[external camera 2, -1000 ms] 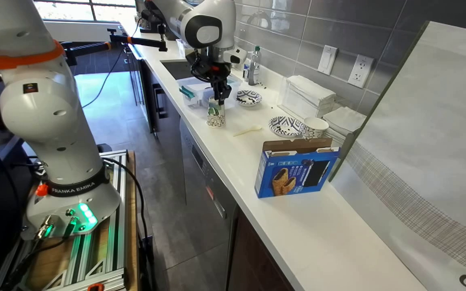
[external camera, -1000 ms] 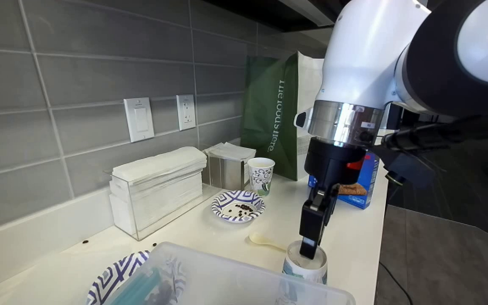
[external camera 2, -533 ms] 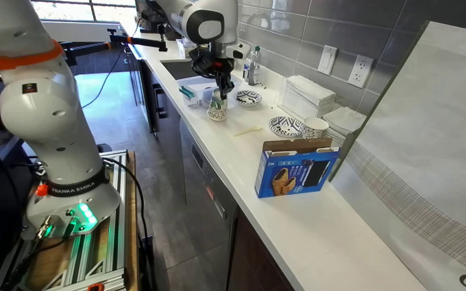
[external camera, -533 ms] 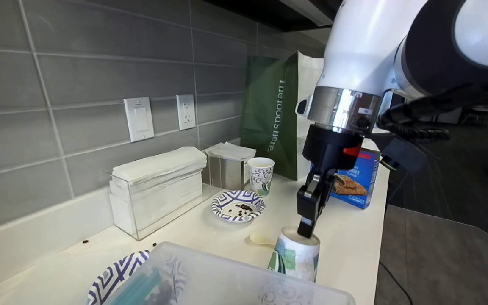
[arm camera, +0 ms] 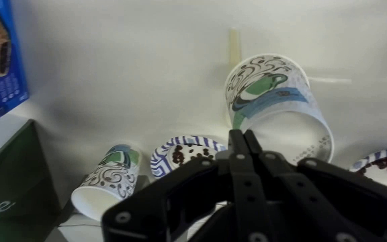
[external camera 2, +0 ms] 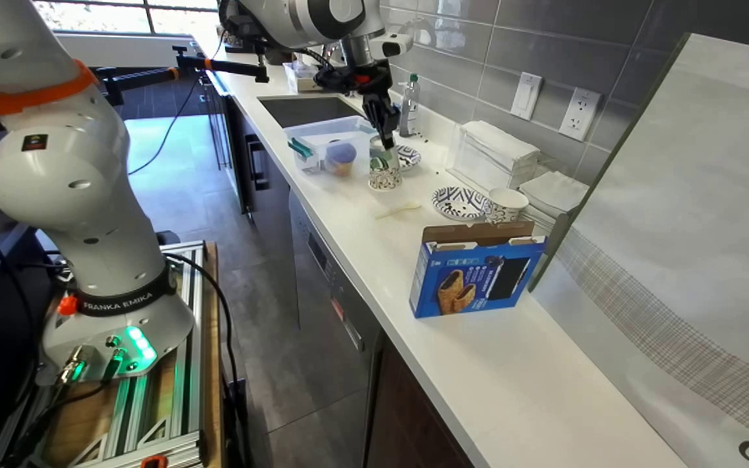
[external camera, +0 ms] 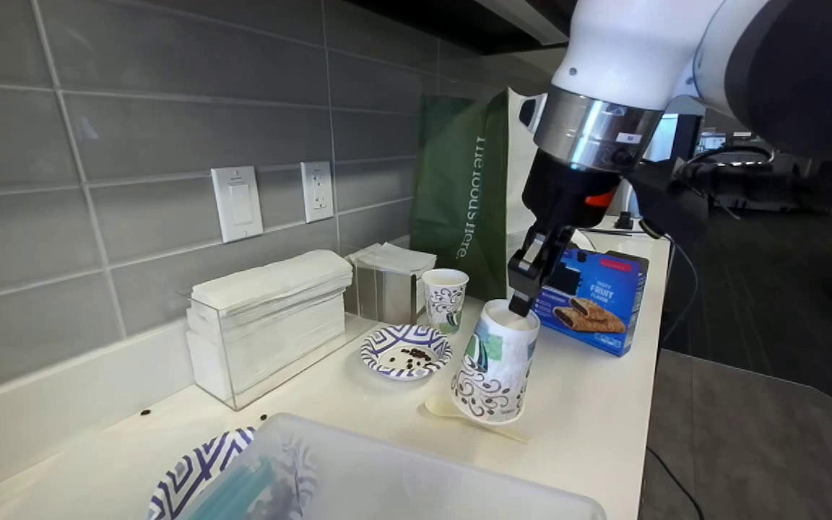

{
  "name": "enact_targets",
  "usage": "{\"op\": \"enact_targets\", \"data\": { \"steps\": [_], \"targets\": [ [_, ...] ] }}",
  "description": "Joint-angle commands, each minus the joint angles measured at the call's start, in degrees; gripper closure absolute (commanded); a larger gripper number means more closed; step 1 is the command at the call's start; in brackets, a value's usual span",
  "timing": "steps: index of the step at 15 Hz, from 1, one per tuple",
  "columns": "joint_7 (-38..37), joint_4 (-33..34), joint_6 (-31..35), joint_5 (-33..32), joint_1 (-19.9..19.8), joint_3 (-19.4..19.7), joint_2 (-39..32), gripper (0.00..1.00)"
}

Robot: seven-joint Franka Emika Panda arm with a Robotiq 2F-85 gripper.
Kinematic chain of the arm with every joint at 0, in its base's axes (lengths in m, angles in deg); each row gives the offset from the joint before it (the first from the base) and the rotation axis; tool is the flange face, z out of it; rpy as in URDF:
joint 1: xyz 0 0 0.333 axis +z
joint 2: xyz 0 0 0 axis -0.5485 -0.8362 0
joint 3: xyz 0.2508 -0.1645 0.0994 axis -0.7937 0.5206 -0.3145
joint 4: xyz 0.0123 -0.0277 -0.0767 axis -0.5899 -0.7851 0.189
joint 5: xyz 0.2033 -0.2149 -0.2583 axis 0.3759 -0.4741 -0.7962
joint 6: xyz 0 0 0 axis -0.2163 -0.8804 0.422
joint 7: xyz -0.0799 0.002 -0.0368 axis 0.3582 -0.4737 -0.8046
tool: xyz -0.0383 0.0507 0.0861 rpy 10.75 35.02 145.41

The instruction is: Place the coffee cup on the left upright.

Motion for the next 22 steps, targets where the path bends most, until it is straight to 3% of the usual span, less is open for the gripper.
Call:
{"op": "enact_targets", "data": {
  "steps": [1, 6, 10, 11, 14, 20, 21, 22],
  "targets": [
    [-7.76, 1.17, -5.36, -13.80, -2.78, -4.06, 0.24, 0.99],
    [-19.03, 0.96, -9.43, -36.24, -4.07, -5.91, -2.43, 0.99],
    [-29.60, 0.43, -14.68, -54.48, -7.78, -9.42, -6.53, 0.99],
    [-32.19, 0.52, -17.64, -58.06, -3.59, -5.53, -8.59, 0.99],
    [-36.14, 0.75, -21.96, -61.49, -0.99, -2.95, -13.23, 0.99],
    [-38.43, 1.86, -21.48, -60.85, 2.28, 0.59, -19.02, 0.99],
    [-38.58, 2.26, -21.45, -60.45, 2.65, 0.79, -19.08, 0.73],
    [-38.21, 2.48, -21.30, -60.06, 2.94, 1.01, -19.01, 0.72]
  ]
}}
